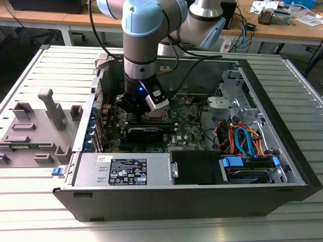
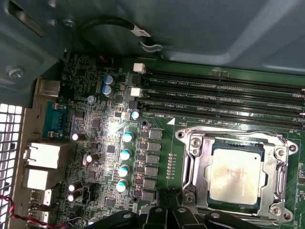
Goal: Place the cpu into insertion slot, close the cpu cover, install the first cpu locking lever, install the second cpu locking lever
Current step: 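Install the second cpu locking lever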
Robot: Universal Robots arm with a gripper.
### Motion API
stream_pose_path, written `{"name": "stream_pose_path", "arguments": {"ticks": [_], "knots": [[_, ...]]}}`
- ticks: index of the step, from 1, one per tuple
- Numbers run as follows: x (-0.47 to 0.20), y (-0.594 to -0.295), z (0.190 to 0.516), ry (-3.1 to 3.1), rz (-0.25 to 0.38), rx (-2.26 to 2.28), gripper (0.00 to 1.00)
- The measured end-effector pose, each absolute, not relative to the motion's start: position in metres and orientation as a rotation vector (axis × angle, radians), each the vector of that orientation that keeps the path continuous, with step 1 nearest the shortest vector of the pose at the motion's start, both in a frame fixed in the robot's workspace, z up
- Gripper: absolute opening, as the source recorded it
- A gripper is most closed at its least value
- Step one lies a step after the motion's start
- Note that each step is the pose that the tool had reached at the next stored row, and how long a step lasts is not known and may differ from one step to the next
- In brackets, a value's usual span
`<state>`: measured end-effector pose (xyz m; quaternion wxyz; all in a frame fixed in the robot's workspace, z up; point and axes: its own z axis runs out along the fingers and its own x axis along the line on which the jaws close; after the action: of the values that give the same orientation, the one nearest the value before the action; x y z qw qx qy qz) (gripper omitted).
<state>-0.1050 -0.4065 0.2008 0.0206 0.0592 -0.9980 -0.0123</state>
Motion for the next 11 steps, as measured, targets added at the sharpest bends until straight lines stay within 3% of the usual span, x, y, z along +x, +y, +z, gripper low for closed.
{"name": "stream_pose_path", "arguments": {"ticks": [11], "knots": [[-0.1041,-0.4085,0.1995,-3.095,-0.037,0.184,0.11]]}}
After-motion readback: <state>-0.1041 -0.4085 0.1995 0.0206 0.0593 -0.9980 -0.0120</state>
